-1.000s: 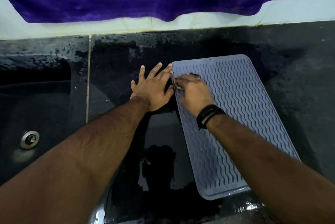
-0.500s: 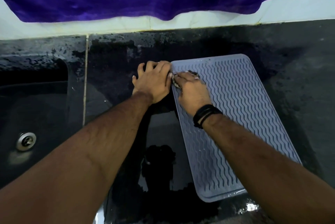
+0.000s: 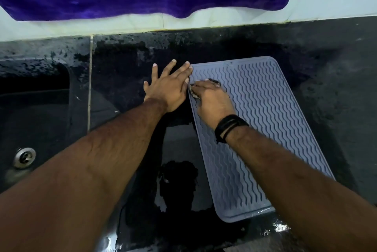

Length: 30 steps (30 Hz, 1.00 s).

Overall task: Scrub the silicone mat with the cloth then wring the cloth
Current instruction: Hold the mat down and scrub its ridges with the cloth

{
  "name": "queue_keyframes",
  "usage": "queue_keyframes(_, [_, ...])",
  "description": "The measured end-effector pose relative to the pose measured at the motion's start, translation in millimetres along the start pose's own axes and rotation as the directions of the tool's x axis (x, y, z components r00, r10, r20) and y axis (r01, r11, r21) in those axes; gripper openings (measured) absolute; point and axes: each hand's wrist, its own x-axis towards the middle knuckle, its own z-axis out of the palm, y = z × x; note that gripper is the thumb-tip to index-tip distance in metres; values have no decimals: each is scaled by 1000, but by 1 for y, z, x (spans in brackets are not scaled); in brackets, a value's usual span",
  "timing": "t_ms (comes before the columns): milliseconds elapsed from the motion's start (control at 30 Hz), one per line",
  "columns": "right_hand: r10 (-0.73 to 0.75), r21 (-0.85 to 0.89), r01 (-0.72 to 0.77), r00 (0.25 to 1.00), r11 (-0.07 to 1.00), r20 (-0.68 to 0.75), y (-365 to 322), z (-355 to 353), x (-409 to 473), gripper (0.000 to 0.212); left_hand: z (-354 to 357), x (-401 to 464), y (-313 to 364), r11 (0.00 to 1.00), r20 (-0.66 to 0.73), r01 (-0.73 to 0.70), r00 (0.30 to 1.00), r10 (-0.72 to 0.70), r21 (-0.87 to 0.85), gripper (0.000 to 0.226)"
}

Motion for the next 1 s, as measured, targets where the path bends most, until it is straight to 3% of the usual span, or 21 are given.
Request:
queue_keyframes(533, [40, 25, -40, 999, 999, -4, -10, 2, 5, 46, 2, 3, -2, 1000, -7, -3, 1000, 3, -12, 53])
queue_keyframes(767, [11, 6, -11, 1000, 1000, -15, -8, 5, -35, 47, 4, 3, -2, 1000, -30, 2, 1000, -2, -19, 54])
queue_keyframes(1000, [135, -45, -135, 991, 990, -4, -19, -4, -17, 37, 4, 3, -2, 1000, -24, 16, 1000, -16, -11, 58])
